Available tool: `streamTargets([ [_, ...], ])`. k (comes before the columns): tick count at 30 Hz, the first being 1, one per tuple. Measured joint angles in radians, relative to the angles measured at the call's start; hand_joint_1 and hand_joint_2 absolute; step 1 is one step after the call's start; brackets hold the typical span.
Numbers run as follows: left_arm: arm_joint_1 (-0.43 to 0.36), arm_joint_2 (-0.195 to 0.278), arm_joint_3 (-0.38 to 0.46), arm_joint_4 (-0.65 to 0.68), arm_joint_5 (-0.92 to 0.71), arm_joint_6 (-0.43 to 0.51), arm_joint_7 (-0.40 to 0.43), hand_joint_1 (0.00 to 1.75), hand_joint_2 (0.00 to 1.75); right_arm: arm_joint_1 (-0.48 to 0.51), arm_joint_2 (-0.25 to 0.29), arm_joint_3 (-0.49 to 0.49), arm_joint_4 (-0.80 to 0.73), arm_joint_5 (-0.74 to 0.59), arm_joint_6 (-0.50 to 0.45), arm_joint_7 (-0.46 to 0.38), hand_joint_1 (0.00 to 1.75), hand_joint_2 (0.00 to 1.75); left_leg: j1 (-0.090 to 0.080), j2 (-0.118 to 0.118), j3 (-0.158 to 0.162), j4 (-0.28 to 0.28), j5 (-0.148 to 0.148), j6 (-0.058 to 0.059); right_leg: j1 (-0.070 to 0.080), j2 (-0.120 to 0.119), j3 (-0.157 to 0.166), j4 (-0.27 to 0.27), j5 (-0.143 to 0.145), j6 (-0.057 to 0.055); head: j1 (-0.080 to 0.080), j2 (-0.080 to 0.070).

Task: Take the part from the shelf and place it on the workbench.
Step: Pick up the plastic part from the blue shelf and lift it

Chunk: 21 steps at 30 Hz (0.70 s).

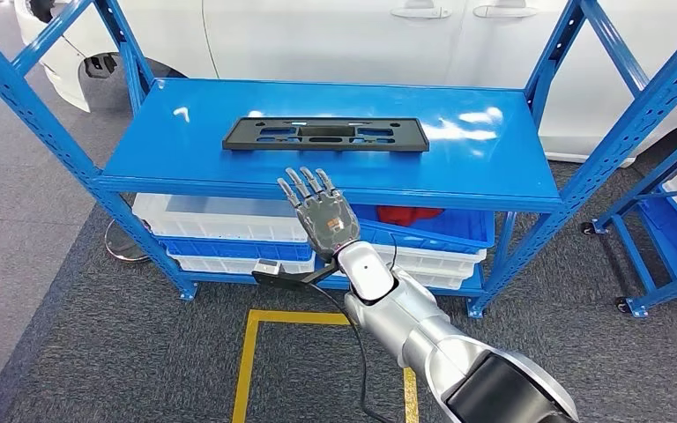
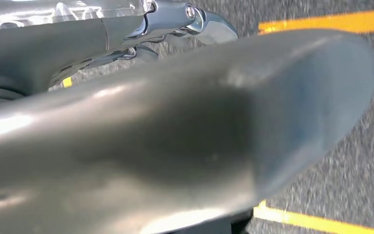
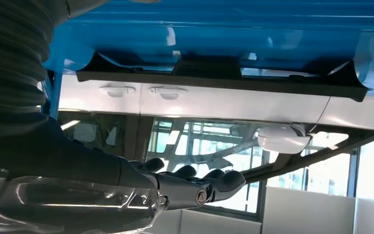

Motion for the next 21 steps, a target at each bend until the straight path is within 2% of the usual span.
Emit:
streamTargets([
  [2, 0.0, 0.001, 0.0, 0.0, -0.001, 0.0, 0.0, 0.0, 0.0, -0.003, 0.01, -0.005, 0.008, 0.003, -0.002, -0.002, 0.0, 1.75, 0.004, 0.0, -0.034, 0.076, -0.046, -0.013, -0.005, -0.001, 0.005, -0.008, 0.003, -0.007, -0.002, 0.0],
  [4, 0.0, 0.002, -0.001, 0.0, -0.002, -0.001, -0.001, 0.0, 0.0, -0.004, 0.016, -0.01, 0.015, 0.004, -0.005, -0.005, 0.0, 1.75, 0.008, 0.0, -0.1, 0.215, -0.106, -0.024, -0.005, -0.001, 0.006, -0.008, 0.002, -0.01, -0.004, 0.0],
  [5, 0.001, 0.002, -0.001, 0.0, -0.002, -0.001, -0.001, 0.0, 0.0, -0.003, 0.017, -0.014, 0.018, 0.004, -0.007, -0.006, 0.0, 1.75, 0.01, 0.0, -0.127, 0.265, -0.118, -0.028, -0.005, -0.001, 0.006, -0.007, 0.001, -0.01, -0.005, 0.0],
  [6, 0.002, 0.002, -0.001, 0.0, -0.002, -0.001, -0.002, 0.0, 0.0, -0.002, 0.017, -0.017, 0.019, 0.003, -0.011, -0.007, 0.0, 1.75, 0.012, 0.001, -0.137, 0.279, -0.111, -0.031, -0.005, -0.001, 0.007, -0.007, 0.0, -0.009, -0.005, 0.0],
  [7, 0.003, 0.003, -0.001, 0.0, -0.002, -0.001, -0.002, 0.0, 0.0, -0.001, 0.017, -0.023, 0.018, 0.002, -0.015, -0.008, 0.0, 1.75, 0.014, 0.001, -0.126, 0.251, -0.084, -0.032, -0.006, 0.0, 0.008, -0.005, -0.002, -0.008, -0.005, 0.0],
  [9, 0.003, 0.003, -0.001, 0.001, -0.004, -0.001, -0.004, 0.0, 0.0, -0.001, 0.017, -0.038, 0.008, -0.004, -0.022, -0.012, 0.0, 1.75, 0.018, 0.002, -0.061, 0.113, -0.011, -0.032, -0.006, 0.001, 0.013, -0.003, -0.008, -0.002, -0.004, 0.0],
  [10, 0.003, 0.003, -0.001, 0.001, -0.006, -0.001, -0.004, 0.0, 0.0, -0.002, 0.017, -0.048, -0.004, -0.008, -0.023, -0.015, 0.0, 1.75, 0.018, 0.001, -0.031, 0.049, 0.01, -0.028, -0.005, 0.002, 0.014, 0.0, -0.011, 0.003, -0.004, 0.0],
  [11, 0.002, 0.003, -0.001, 0.001, -0.008, -0.001, -0.004, 0.0, 0.0, -0.002, 0.017, -0.059, -0.019, -0.012, -0.025, -0.02, 0.0, 1.75, 0.016, 0.001, -0.012, 0.009, 0.02, -0.021, -0.003, 0.003, 0.014, 0.001, -0.012, 0.008, -0.004, 0.0],
  [12, 0.002, 0.003, -0.001, 0.001, -0.01, -0.001, -0.004, 0.0, 0.0, -0.002, 0.017, -0.07, -0.035, -0.016, -0.026, -0.026, 0.0, 1.75, 0.013, 0.0, -0.006, -0.006, 0.018, -0.014, -0.002, 0.004, 0.013, 0.002, -0.013, 0.014, -0.004, 0.0],
  [15, 0.002, 0.003, -0.001, 0.002, -0.016, -0.001, -0.004, 0.0, 0.0, -0.004, 0.018, -0.103, -0.073, -0.028, -0.029, -0.051, 0.0, 1.75, 0.013, 0.0, -0.004, -0.011, 0.018, 0.009, -0.003, 0.004, 0.01, 0.01, -0.021, 0.031, -0.003, 0.0],
  [17, 0.0, 0.003, -0.002, 0.002, -0.02, -0.002, -0.004, 0.0, 0.0, -0.009, 0.021, -0.115, -0.086, -0.031, -0.031, -0.064, 0.0, 1.75, 0.015, 0.001, -0.001, -0.016, 0.019, 0.022, -0.004, 0.003, -0.023, 0.082, -0.062, 0.038, -0.002, 0.0],
  [19, -0.003, 0.003, -0.002, 0.002, -0.021, -0.003, -0.004, 0.0, 0.0, -0.01, 0.023, -0.12, -0.089, -0.03, -0.032, -0.072, 0.0, 1.75, 0.012, 0.001, 0.0, -0.016, 0.016, 0.031, -0.005, 0.003, -0.094, 0.223, -0.123, 0.042, -0.001, 0.0],
  [20, -0.003, 0.003, -0.002, 0.002, -0.021, -0.003, -0.004, 0.0, 0.0, -0.008, 0.023, -0.121, -0.089, -0.029, -0.032, -0.073, 0.0, 1.75, 0.01, 0.001, 0.0, -0.016, 0.015, 0.033, -0.005, 0.003, -0.126, 0.281, -0.139, 0.043, -0.001, 0.0],
  [21, -0.003, 0.003, -0.003, 0.002, -0.021, -0.004, -0.004, 0.0, 0.0, -0.005, 0.025, -0.121, -0.089, -0.029, -0.032, -0.074, 0.0, 1.75, 0.008, 0.0, 0.002, -0.015, 0.013, 0.033, -0.005, 0.003, -0.143, 0.305, -0.136, 0.042, -0.001, 0.0],
])
